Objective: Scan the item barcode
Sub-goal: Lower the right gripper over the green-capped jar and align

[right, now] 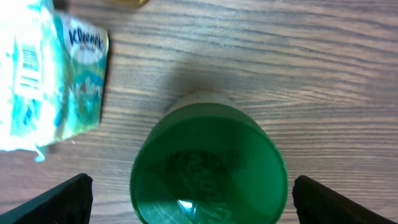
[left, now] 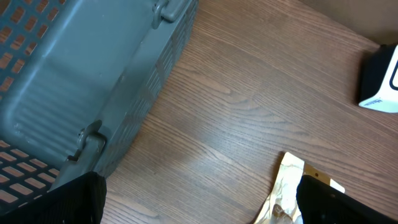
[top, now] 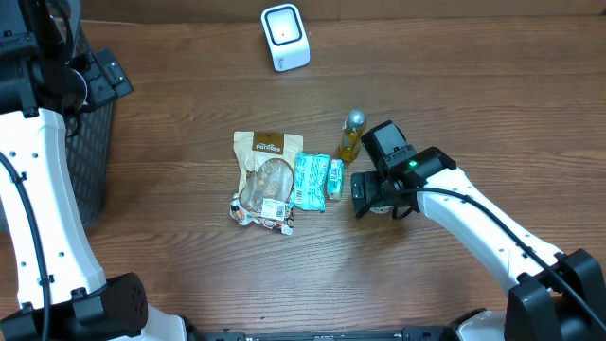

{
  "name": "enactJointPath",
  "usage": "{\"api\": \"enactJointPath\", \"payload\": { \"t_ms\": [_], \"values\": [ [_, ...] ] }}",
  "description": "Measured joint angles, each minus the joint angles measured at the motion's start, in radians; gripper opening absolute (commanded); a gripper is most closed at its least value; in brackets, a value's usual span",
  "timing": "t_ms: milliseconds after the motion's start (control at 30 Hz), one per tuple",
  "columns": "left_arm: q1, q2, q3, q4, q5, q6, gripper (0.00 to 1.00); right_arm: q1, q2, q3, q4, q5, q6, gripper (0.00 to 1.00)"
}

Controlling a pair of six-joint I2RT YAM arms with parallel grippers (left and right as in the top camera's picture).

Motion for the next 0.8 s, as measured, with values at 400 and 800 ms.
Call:
{"api": "enactJointPath", "payload": {
  "t_ms": [400,800],
  "values": [
    [0.000,0.000,0.000,0.000,0.000,0.000,1.00,0.000,0.000,0.000,-0.003,0.000,0.216,0.99],
    [0.000,0.000,0.000,0.000,0.000,0.000,1.00,0.000,0.000,0.000,0.002,0.070,0.371,0.97]
  ]
}}
